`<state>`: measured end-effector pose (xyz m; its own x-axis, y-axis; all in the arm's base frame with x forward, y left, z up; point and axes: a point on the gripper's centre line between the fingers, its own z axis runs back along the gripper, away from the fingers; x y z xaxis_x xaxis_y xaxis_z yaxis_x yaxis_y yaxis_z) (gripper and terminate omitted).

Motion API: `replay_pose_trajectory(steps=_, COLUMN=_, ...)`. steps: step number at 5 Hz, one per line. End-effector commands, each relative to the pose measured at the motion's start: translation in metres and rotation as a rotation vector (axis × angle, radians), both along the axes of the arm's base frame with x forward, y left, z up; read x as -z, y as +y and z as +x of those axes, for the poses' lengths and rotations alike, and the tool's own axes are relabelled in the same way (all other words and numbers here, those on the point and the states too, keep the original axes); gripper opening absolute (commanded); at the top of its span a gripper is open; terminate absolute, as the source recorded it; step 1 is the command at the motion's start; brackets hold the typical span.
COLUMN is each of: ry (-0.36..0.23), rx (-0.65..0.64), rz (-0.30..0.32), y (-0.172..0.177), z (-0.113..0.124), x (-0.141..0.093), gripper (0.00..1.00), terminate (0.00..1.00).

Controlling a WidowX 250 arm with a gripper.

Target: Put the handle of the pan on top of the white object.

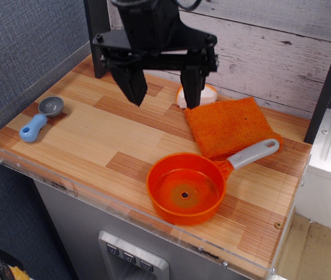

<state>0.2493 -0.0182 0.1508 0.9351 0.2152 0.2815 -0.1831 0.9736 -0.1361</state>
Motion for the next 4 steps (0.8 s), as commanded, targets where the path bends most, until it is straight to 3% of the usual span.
replay_pose_trajectory(steps=1, ry=0.002, rx=-0.047, rz=0.033, y=0.016, z=-0.018, x=0.013, gripper=1.00, terminate=0.00)
replay_pose_trajectory(steps=4, ry=0.085, rx=-0.084, rz=0.059, y=0.026, z=-0.017, x=0.075, gripper=1.00, terminate=0.00)
